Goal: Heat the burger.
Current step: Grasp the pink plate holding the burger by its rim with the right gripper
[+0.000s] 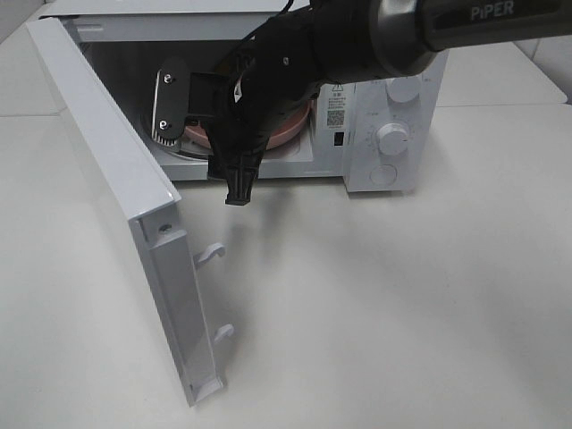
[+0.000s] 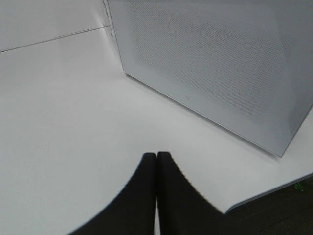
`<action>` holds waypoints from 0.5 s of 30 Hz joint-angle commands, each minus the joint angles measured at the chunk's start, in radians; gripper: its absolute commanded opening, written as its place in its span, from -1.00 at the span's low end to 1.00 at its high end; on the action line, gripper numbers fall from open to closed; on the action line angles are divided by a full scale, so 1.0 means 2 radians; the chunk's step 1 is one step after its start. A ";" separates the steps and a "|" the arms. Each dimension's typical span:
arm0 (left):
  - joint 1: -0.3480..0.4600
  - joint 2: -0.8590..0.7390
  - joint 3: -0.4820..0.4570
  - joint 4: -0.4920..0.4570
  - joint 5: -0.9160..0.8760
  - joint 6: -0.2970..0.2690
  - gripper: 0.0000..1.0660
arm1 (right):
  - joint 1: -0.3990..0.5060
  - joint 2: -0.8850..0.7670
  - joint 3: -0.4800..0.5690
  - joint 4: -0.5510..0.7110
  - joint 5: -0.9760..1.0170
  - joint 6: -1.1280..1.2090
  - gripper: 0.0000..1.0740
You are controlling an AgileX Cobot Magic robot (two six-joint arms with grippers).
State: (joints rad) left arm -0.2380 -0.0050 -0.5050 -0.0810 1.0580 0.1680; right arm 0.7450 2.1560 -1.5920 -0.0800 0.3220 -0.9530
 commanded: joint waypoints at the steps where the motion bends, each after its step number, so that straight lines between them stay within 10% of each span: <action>1: 0.002 -0.011 0.001 0.001 -0.007 -0.001 -0.99 | 0.000 0.012 -0.016 -0.004 -0.009 0.005 0.19; 15: 0.002 -0.011 0.001 0.001 -0.007 -0.001 -0.99 | 0.000 0.018 -0.024 -0.011 -0.013 0.007 0.19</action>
State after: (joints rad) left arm -0.2380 -0.0050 -0.5050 -0.0810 1.0580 0.1680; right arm 0.7450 2.1920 -1.6320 -0.0930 0.3010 -0.9490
